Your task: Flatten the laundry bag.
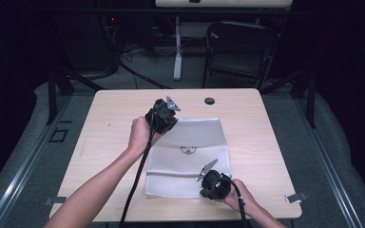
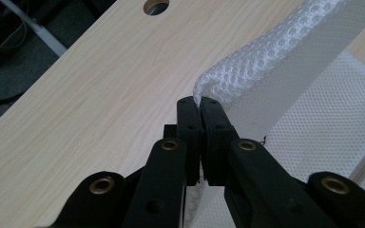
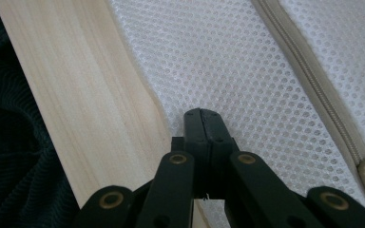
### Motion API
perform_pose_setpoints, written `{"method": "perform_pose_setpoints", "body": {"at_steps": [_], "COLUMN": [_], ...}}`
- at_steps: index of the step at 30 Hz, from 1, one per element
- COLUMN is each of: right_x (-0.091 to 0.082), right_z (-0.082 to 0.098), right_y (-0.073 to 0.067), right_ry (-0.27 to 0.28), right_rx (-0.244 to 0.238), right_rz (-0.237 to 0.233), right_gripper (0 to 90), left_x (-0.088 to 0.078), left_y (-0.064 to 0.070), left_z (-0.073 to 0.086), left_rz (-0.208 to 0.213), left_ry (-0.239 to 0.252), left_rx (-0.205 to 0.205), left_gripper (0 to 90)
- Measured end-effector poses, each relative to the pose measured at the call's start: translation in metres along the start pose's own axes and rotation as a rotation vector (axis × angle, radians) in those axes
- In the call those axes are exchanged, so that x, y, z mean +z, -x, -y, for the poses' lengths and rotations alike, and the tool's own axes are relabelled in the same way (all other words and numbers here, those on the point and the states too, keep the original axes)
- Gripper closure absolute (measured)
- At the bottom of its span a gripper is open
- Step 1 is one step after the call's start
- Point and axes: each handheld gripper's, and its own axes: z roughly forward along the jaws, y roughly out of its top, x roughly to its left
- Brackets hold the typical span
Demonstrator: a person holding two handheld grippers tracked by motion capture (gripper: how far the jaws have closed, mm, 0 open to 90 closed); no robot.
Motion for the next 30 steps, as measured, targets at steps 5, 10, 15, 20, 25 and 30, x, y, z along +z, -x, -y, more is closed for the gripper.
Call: {"method": "perform_pose_setpoints", "body": {"at_steps": [5, 10, 15, 20, 25, 30], "right_x": [0.0, 0.0, 0.0, 0.001, 0.001, 0.002], "right_z": [0.001, 0.002, 0.002, 0.002, 0.001, 0.0], "right_y": [-0.001, -0.001, -0.001, -0.003, -0.005, -0.006], "right_ry": [0.007, 0.007, 0.016, 0.02, 0.019, 0.028], "right_rx": [0.017, 0.021, 0.031, 0.034, 0.026, 0.03], "right_rz": [-0.013, -0.015, -0.022, -0.033, -0.04, -0.048], "right_gripper": [90.0, 90.0, 90.0, 90.0, 90.0, 90.0], "left_x": [0.002, 0.006, 0.009, 0.013, 0.016, 0.019], "left_y": [-0.002, -0.007, -0.012, -0.015, -0.017, -0.021], "left_z": [-0.007, -0.013, -0.018, -0.021, -0.023, -0.026], "left_rz": [-0.011, -0.024, -0.037, -0.046, -0.052, -0.063], "left_ry": [0.004, 0.004, 0.008, 0.011, 0.006, 0.002], "left_rx": [-0.001, -0.004, -0.01, -0.021, -0.026, -0.029], "left_gripper": [87.9, 87.9, 87.9, 87.9, 87.9, 87.9]}}
